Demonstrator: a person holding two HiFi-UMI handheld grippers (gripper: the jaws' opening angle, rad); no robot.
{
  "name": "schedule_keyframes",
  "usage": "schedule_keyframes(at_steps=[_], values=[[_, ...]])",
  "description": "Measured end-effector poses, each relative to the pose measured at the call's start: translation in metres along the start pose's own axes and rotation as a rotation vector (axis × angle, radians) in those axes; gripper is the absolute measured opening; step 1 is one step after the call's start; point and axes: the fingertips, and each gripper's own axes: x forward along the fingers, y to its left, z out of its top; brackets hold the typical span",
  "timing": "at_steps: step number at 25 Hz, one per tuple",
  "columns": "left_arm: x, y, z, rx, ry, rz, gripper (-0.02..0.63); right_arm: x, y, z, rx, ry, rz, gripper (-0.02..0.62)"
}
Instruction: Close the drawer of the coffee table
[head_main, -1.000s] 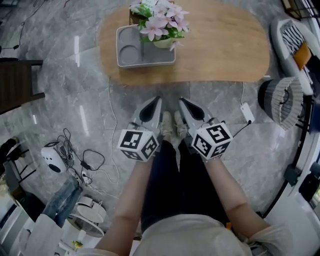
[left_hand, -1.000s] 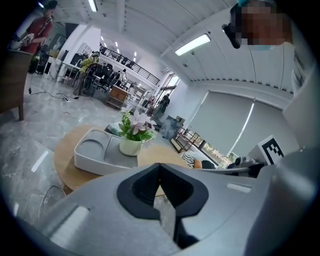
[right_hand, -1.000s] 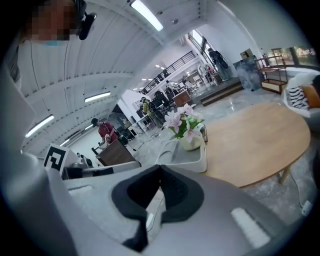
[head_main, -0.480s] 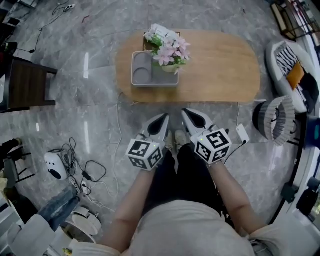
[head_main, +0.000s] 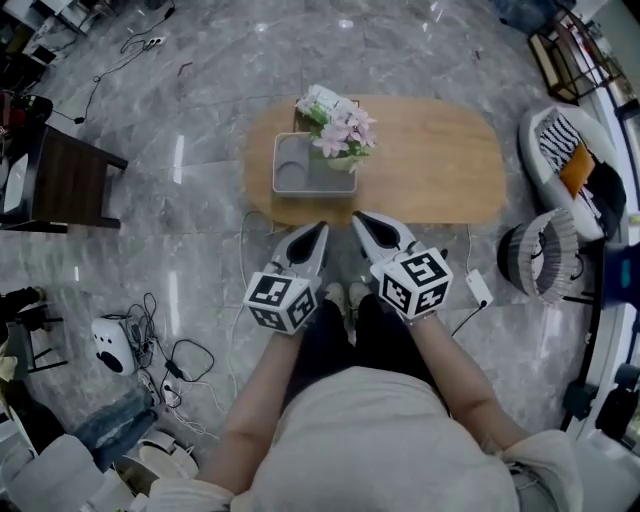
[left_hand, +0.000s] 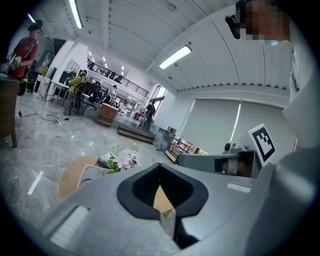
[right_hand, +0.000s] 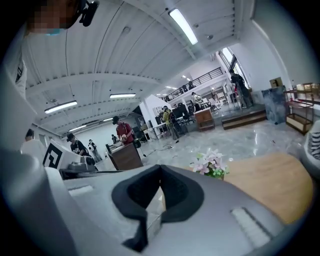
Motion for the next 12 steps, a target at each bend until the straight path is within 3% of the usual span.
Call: schedule_keyframes(at_steps=[6, 12], values=[[-0.02, 0.01, 0.015, -0.022, -0.046, 0.03, 0.003, -0.002, 0.02, 0.021, -0.035, -0.025, 0.03, 0.002], [-0.028, 0.002, 0.036, 0.007, -0.078, 0.004, 0.002, -0.013, 0.031, 0.033, -0.074, -0.037, 0.036, 0.002]])
